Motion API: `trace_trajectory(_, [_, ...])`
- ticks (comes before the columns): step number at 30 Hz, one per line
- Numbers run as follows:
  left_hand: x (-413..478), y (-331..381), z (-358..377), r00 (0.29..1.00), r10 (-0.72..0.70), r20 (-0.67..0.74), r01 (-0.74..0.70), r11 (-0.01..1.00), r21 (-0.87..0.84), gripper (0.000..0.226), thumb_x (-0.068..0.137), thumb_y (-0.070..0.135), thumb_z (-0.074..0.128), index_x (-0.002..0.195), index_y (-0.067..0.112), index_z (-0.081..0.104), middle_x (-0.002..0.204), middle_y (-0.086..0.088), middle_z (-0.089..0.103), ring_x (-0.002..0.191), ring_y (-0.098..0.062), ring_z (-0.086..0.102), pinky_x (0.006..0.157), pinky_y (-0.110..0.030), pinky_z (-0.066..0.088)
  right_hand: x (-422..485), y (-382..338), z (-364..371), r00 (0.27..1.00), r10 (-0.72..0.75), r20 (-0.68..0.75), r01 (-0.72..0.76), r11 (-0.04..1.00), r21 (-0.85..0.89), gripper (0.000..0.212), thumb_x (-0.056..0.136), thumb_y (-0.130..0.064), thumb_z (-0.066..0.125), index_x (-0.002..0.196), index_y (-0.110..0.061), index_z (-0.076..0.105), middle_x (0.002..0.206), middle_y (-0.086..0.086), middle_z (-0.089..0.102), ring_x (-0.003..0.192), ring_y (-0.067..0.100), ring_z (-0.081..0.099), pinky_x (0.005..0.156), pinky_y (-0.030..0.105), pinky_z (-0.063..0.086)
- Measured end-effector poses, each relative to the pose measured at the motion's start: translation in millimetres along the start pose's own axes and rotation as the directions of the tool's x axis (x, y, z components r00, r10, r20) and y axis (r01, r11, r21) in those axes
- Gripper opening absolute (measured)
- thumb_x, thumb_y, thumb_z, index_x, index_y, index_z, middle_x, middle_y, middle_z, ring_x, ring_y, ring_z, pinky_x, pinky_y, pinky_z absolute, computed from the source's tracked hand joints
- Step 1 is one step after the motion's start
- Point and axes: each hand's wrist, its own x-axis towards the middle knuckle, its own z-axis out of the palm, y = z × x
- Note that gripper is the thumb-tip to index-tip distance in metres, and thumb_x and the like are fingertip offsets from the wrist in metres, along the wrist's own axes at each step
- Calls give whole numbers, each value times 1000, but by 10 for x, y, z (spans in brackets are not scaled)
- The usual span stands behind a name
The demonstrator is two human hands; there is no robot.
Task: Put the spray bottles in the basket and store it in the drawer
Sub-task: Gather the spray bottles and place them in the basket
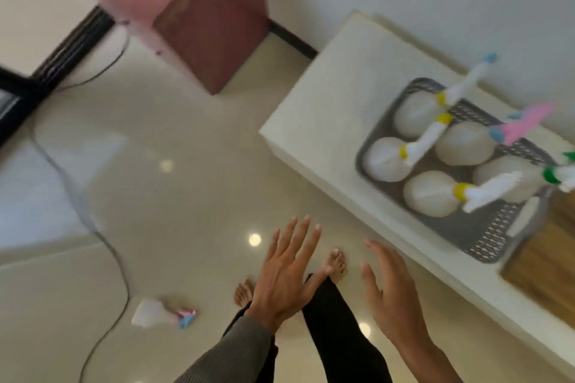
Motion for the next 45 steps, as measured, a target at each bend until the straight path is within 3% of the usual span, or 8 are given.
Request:
trace_trajectory(5, [-914, -739, 198, 922, -381, 74, 378, 925, 46, 67, 92, 72, 0, 150, 41, -14, 160, 4, -23, 146, -16, -27, 118, -47, -15, -144, -333, 710, 918, -89, 386, 233, 910, -343, 58, 101, -48, 32, 153, -28, 18, 161, -6, 18, 148, 10, 21, 111, 24, 32])
trace_trajectory(8, [-1546, -1138, 363, 826, -553, 110, 556, 831, 8, 68, 90, 70, -5, 151, 40, -11, 160, 4, -24, 146, -18, -25, 117, -45, -18, -302, -580, 1215, 818, -101, 566, 419, 780, -465, 74, 96, -63, 22, 156, -25, 1, 165, -6, -1, 152, 16, -7, 123, 36, 13])
trace_trajectory(12, [-2434, -1566, 504, 690, -705, 161, 722, 687, -86, 65, 95, 63, 4, 153, 35, -1, 163, 1, -12, 145, -16, -22, 118, -44, -12, -625, -870, 1907, 725, -138, 675, 593, 624, -509, 83, 89, -74, 14, 154, -27, -9, 164, -4, -12, 150, 17, -17, 117, 39, -2])
trace_trajectory(17, [-3414, -2151, 613, 598, -788, 147, 801, 584, -132, 60, 101, 54, 18, 155, 30, 9, 165, 0, -2, 151, -21, -5, 121, -49, 0, -959, -1220, 2844, 658, -133, 741, 691, 499, -523, 86, 90, -73, 16, 156, -23, -5, 165, 4, -10, 151, 24, -16, 121, 48, 5])
trace_trajectory(25, [-4004, -3609, 1151, 581, -810, 79, 813, 582, -17, 62, 101, 42, 38, 154, 22, 15, 164, -10, 8, 151, -29, 3, 120, -53, 10, -1074, -1189, 4525, 576, 14, 817, 766, 338, -547, 90, 89, -76, 16, 155, -21, -13, 163, 6, -21, 148, 27, -26, 120, 55, -4])
trace_trajectory(32, [-3604, -4892, 1926, 749, -660, 55, 630, 735, 249, 75, 95, 29, 56, 155, 28, 10, 164, -12, 1, 150, -31, 6, 119, -51, 18, -808, -516, 5755, 514, 38, 857, 829, 235, -508, 93, 87, -78, 12, 153, -20, -18, 162, 7, -25, 146, 29, -28, 119, 59, -1])
trace_trajectory(41, [-3179, -5675, 2619, 747, -632, 206, 543, 759, 358, 101, 78, -4, 72, 154, 22, 12, 162, -15, -2, 149, -34, 6, 117, -42, 24, -490, 71, 6327, 487, 15, 873, 836, 284, -471, 85, 94, -68, 16, 154, -17, -15, 164, 10, -16, 149, 29, -20, 121, 56, 3])
trace_trajectory(45, [-3155, -5690, 2699, 739, -649, 182, 553, 738, 388, 96, 70, 7, 81, 147, 19, 25, 153, -14, 20, 131, -35, 34, 99, -40, 47, -359, 85, 6352, 514, -25, 857, 811, 338, -477, 81, 97, -63, 22, 156, -15, -7, 165, 11, -5, 152, 29, -10, 121, 54, 11])
